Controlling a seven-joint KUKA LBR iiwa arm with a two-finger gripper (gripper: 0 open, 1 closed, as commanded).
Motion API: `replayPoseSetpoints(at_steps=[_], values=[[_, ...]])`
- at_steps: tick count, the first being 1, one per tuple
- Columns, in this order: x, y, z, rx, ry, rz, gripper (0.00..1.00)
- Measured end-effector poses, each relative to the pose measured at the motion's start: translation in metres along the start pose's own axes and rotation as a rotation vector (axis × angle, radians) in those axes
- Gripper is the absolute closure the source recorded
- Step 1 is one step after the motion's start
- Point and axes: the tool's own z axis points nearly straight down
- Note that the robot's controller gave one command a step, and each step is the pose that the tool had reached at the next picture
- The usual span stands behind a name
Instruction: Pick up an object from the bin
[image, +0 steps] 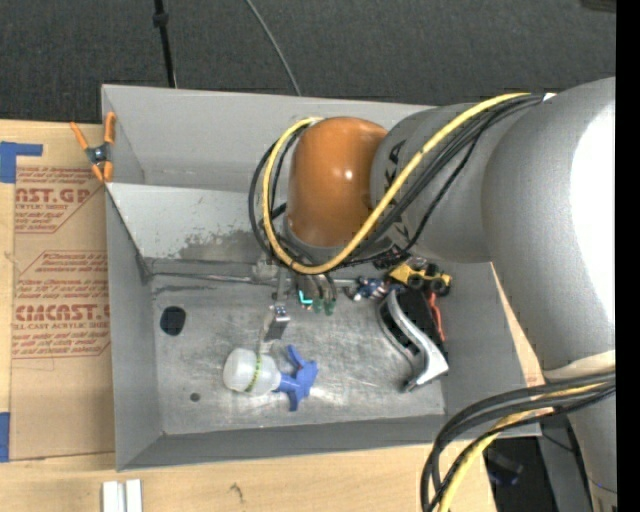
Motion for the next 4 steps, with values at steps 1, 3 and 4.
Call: replayPoseSetpoints(at_steps=[1, 3, 4], values=[[-0.002, 0.0, -0.004, -0.001, -0.007, 0.001, 0.0], [0.054, -0.031, 0.004, 0.004, -0.003, -0.188, 0.0], [0.093, 0.046, 0.054, -0.002, -0.007, -0.2, 1.0]])
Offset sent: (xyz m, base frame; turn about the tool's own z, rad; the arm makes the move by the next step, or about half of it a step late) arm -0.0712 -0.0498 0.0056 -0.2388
